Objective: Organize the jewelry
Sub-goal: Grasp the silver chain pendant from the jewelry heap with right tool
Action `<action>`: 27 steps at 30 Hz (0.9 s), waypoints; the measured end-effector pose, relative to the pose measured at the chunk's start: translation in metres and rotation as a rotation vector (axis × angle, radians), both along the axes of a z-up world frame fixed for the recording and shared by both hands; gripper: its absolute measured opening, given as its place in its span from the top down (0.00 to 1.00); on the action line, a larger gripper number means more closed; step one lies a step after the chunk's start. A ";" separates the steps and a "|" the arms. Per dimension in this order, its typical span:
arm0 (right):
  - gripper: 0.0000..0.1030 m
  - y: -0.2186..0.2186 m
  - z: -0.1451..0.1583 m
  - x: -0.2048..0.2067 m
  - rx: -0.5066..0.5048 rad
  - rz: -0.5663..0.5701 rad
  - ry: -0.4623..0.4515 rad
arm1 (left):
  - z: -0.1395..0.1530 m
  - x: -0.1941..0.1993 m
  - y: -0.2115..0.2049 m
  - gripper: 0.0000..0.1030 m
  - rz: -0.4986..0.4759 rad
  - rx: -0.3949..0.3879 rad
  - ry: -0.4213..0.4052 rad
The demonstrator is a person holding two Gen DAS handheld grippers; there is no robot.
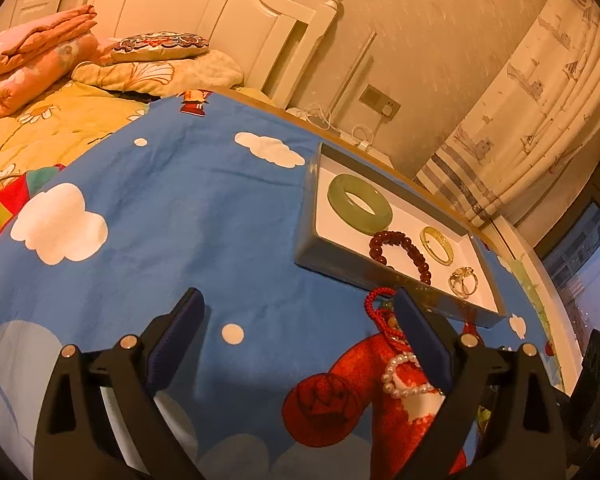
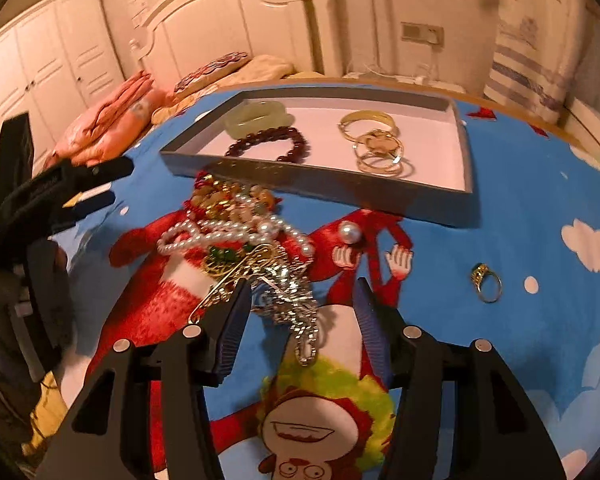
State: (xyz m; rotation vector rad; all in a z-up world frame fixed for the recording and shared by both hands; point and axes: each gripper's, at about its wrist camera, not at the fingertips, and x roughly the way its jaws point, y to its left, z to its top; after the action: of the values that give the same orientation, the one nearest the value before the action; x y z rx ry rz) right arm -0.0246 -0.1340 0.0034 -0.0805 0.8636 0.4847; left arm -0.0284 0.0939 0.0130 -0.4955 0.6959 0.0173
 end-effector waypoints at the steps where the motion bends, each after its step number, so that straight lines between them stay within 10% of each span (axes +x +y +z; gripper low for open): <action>1: 0.56 0.002 0.000 -0.002 -0.004 0.013 -0.001 | 0.000 -0.001 0.000 0.08 0.000 -0.004 -0.002; 22: 0.56 0.021 -0.003 -0.014 -0.053 0.196 0.015 | 0.000 0.001 -0.010 0.06 -0.096 -0.009 -0.015; 27: 0.88 0.010 0.000 -0.022 -0.063 0.145 -0.024 | 0.000 0.001 -0.010 0.06 -0.095 -0.005 -0.008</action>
State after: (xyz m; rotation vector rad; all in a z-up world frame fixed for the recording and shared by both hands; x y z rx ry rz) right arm -0.0471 -0.1236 0.0031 -0.2077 0.8528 0.5907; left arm -0.0269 0.0835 0.0134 -0.4661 0.7117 -0.0757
